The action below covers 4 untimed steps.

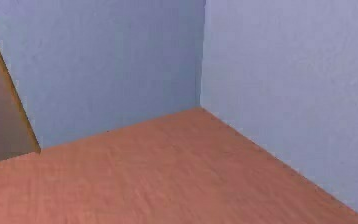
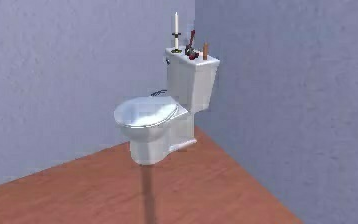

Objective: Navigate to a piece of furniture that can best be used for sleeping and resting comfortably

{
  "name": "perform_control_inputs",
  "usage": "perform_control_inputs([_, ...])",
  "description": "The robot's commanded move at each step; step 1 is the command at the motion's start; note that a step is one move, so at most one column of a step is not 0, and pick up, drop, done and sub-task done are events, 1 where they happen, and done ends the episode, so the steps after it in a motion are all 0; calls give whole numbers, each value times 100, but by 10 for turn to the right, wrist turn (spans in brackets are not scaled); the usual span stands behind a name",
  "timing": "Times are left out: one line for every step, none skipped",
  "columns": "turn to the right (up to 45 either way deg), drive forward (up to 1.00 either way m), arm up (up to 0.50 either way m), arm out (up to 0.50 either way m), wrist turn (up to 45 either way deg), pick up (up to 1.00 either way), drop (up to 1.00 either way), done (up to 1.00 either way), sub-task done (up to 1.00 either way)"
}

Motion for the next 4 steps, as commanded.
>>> perform_control_inputs([-450, 0, 0, 0, 0, 0, 0, 0, 0])
perform_control_inputs([-60, 0, 0, 0, 0, 0, 0, 0, 0])
perform_control_inputs([-30, 0, 0, 0, 0, 0, 0, 0, 0])
perform_control_inputs([0, 100, 0, 0, 0, 0, 0, 0, 0])
